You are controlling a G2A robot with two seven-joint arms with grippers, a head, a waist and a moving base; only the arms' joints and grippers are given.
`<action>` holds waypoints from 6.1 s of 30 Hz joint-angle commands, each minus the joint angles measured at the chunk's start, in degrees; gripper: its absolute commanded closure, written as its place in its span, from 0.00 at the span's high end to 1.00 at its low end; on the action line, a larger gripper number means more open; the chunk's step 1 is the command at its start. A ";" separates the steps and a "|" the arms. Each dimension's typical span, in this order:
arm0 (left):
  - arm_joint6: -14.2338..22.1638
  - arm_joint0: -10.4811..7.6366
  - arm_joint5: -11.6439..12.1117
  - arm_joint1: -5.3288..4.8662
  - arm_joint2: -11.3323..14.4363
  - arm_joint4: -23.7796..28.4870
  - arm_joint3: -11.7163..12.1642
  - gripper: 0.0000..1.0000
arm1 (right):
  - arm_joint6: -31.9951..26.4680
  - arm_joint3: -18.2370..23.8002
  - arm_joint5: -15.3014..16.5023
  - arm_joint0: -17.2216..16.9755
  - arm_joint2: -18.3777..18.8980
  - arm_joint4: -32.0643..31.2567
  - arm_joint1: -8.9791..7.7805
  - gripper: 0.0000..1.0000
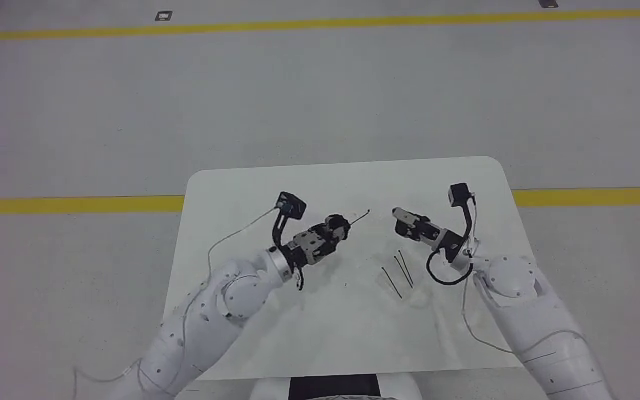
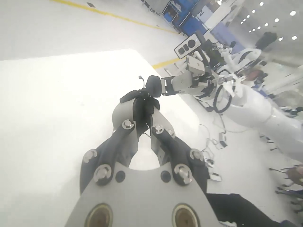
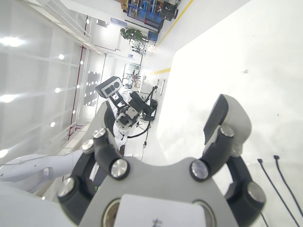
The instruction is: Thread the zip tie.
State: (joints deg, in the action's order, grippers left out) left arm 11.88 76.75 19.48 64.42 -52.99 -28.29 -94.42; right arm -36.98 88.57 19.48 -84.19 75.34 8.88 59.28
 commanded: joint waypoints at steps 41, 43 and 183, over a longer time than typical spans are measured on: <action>33.44 2.12 0.00 -2.14 -5.60 55.64 4.22 0.00 | -14.00 0.21 0.00 -0.24 4.07 5.32 -0.31 1.00; 36.23 3.06 0.00 -1.88 -7.45 56.23 4.55 0.00 | -20.96 -0.99 0.00 0.64 4.69 10.64 -0.04 1.00; 39.00 1.95 -1.71 1.57 -7.09 52.37 5.95 1.00 | -42.66 -20.87 -2.34 15.23 -14.15 37.13 2.36 0.00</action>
State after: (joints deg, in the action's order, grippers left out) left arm 51.02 78.81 17.82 65.98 -60.26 24.06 -88.47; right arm -79.64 67.62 17.15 -68.94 61.26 45.99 61.59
